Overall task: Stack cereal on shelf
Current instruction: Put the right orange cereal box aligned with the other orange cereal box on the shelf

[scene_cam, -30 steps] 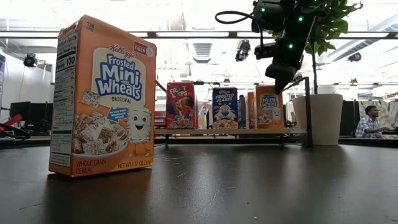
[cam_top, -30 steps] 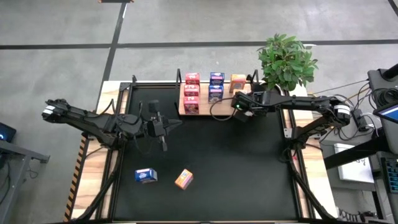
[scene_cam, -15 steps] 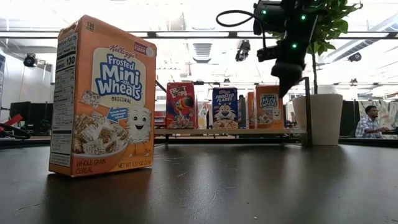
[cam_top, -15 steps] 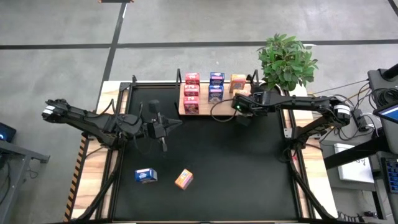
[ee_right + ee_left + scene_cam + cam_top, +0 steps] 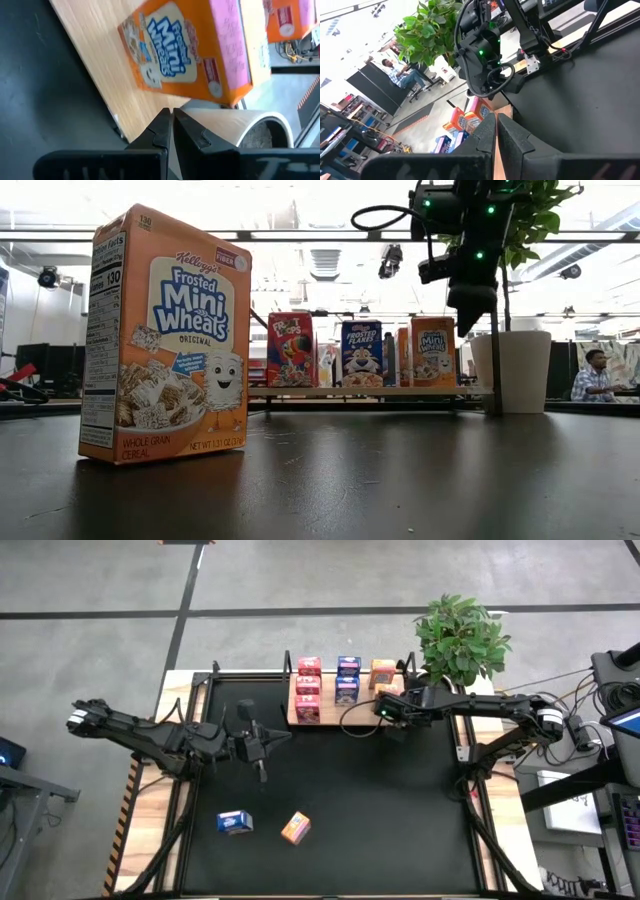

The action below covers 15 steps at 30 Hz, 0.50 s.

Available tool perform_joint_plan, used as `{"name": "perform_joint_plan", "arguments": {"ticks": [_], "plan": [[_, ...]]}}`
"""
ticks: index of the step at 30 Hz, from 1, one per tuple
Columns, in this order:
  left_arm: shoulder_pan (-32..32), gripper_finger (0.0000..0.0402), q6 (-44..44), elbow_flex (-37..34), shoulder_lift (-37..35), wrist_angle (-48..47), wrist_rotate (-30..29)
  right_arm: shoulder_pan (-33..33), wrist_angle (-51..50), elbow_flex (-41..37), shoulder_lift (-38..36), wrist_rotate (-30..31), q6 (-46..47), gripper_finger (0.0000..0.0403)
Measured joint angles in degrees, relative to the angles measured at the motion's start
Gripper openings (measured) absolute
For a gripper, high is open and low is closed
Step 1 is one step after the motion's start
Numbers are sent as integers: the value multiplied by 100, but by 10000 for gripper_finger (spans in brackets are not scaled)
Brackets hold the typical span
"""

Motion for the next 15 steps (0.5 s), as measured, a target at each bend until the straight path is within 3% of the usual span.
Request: {"name": "perform_joint_plan", "arguments": {"ticks": [15], "plan": [[-1, 0, 153, 1, -61, -160, -6, -453, 1095, 0, 0, 17, -952, 11]]}}
